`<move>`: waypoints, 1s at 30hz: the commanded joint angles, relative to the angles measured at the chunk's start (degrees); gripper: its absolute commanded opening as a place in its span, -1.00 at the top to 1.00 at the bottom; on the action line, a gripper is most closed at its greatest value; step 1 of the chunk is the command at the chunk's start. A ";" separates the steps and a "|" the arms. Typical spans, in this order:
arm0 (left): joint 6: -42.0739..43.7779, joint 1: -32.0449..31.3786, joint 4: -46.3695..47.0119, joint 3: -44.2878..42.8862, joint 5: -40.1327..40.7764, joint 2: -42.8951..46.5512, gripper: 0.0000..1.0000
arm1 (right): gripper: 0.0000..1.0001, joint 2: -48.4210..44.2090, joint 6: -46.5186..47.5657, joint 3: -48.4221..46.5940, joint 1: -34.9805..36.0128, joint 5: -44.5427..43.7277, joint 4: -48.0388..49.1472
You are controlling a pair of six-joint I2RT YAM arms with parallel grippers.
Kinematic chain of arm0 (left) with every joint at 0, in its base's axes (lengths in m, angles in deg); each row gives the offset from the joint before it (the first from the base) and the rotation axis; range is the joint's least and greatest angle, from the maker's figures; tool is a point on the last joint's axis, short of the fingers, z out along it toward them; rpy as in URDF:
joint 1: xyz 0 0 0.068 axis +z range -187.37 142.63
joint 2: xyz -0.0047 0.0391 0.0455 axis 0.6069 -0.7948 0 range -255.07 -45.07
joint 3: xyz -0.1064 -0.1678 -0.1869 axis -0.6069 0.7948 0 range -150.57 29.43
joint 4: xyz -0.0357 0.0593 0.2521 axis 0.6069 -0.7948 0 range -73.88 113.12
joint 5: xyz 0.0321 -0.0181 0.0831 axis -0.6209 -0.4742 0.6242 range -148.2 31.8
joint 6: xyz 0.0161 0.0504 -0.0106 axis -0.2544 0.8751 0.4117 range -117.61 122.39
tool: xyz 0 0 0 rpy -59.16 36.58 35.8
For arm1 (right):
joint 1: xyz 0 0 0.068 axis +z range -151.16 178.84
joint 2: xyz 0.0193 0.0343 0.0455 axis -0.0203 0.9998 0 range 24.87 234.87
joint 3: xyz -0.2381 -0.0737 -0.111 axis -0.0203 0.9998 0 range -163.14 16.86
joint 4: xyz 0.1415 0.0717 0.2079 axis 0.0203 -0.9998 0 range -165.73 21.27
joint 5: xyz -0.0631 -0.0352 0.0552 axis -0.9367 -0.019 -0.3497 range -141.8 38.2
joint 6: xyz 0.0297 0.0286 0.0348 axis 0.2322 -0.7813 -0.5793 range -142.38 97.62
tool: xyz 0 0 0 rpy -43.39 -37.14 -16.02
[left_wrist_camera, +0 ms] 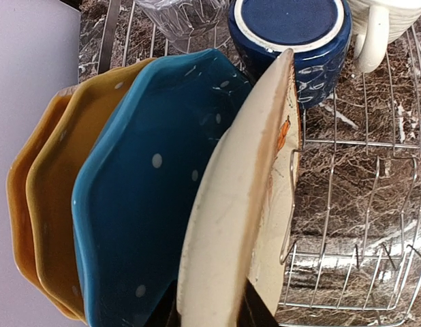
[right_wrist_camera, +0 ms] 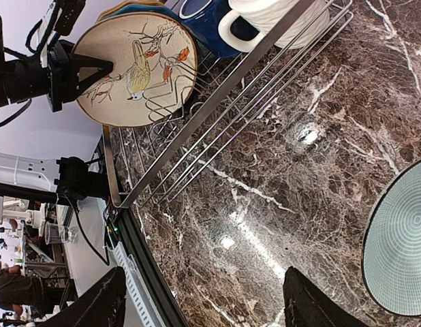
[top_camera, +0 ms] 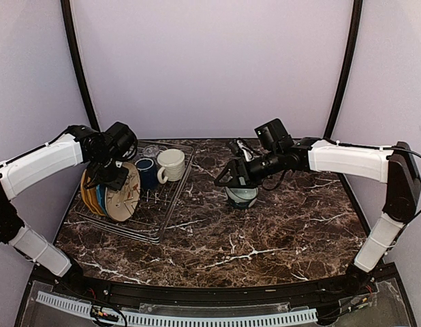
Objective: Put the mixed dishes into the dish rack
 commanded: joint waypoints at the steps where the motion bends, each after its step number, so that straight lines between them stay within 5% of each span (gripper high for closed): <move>1: 0.99 0.18 -0.52 0.34 0.93 0.02 0.38 | -0.53 0.79 0.17 0.39 0.36 0.11 1.52; 8: 1.43 0.18 -1.50 -1.35 0.29 0.48 0.07 | -0.53 0.91 0.28 0.39 0.45 0.12 1.43; 24: 4.71 0.18 -2.36 -8.60 -7.28 4.43 -0.06 | -0.53 1.23 2.14 -1.86 0.54 -2.22 -1.85; 30: 7.97 0.24 2.41 -9.61 -10.06 8.43 -0.38 | -0.52 -0.22 6.30 -5.19 0.53 -9.43 -8.67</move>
